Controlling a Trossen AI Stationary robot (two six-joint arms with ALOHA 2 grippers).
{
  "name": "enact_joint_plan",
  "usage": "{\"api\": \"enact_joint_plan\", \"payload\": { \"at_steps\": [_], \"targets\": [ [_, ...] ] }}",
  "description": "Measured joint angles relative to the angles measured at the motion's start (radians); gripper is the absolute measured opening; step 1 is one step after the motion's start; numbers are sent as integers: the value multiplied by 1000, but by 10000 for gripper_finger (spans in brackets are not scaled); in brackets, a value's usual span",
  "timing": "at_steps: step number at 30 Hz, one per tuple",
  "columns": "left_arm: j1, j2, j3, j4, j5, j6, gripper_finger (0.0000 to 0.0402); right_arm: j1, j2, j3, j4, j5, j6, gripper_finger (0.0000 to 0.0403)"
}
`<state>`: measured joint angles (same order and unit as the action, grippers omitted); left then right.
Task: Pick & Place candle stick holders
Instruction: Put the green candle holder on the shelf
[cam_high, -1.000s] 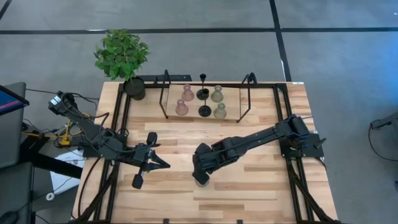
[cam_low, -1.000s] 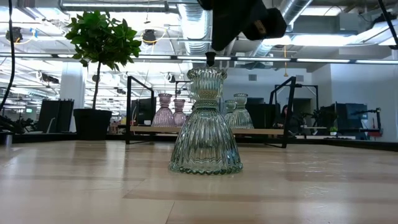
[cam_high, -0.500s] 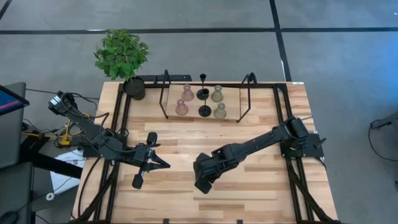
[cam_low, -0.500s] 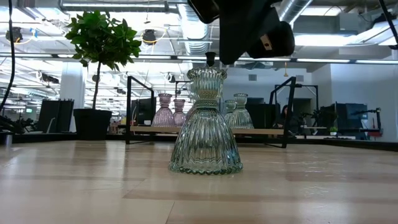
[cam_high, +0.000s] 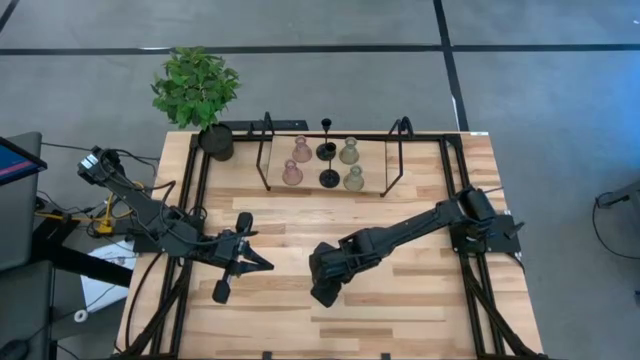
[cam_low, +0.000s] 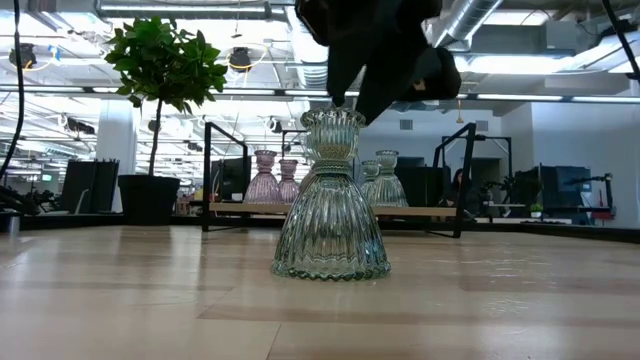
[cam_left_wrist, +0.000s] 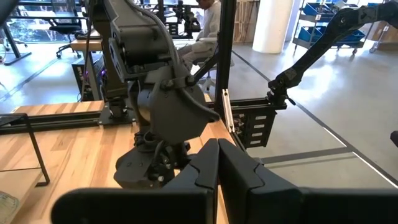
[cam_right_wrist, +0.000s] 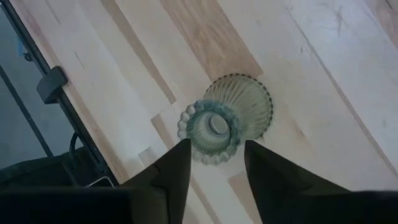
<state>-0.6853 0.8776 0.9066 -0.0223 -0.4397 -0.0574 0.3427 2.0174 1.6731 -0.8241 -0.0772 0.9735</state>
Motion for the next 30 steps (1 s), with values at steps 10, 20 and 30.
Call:
{"api": "enact_joint_plan", "payload": {
  "at_steps": [10,20,30],
  "targets": [
    [0,0,0,0,0,0,10,-4,2,-18,21,48,-15,140],
    [0,0,0,0,0,0,10,-4,1,-101,94,-8,20,98],
    [0,0,1,0,0,0,10,11,-3,-131,143,23,5,28]
  ]
}}
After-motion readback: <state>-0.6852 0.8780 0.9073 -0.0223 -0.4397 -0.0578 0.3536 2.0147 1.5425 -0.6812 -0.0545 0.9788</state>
